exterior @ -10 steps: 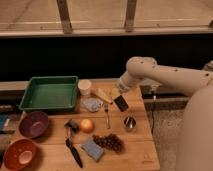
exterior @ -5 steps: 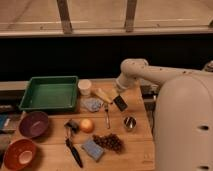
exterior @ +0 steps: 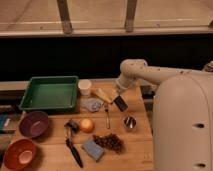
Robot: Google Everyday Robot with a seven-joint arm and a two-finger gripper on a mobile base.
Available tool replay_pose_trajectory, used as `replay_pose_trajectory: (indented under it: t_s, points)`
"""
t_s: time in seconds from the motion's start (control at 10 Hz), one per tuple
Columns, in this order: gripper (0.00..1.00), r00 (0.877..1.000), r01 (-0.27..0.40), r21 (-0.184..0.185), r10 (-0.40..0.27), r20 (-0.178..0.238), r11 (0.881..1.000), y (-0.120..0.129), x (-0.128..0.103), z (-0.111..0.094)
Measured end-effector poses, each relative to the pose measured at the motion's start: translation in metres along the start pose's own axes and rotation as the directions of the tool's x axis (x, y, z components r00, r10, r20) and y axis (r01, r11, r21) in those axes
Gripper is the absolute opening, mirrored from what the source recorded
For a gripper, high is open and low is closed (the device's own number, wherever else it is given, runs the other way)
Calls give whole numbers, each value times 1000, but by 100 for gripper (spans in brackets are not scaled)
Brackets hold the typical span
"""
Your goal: Wipe table surface with eraser
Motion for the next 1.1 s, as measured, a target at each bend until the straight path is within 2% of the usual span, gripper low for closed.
replay_pose_trajectory:
  t_s: [0.1, 0.3, 0.5, 0.8, 1.0, 1.1]
  points:
    - [0, 1000, -11, -7, 11, 1, 1000, -1, 1, -1]
    - [0, 999, -42, -27, 42, -17, 999, -5, 8, 12]
    - [0, 994, -94, -37, 91, -63, 995, -13, 23, 42]
    - [0, 972, -201, -36, 195, -128, 979, -31, 48, 70]
    - [0, 964, -224, -25, 218, -152, 974, -35, 51, 76]
    - [0, 964, -221, -17, 216, -156, 975, -36, 48, 76]
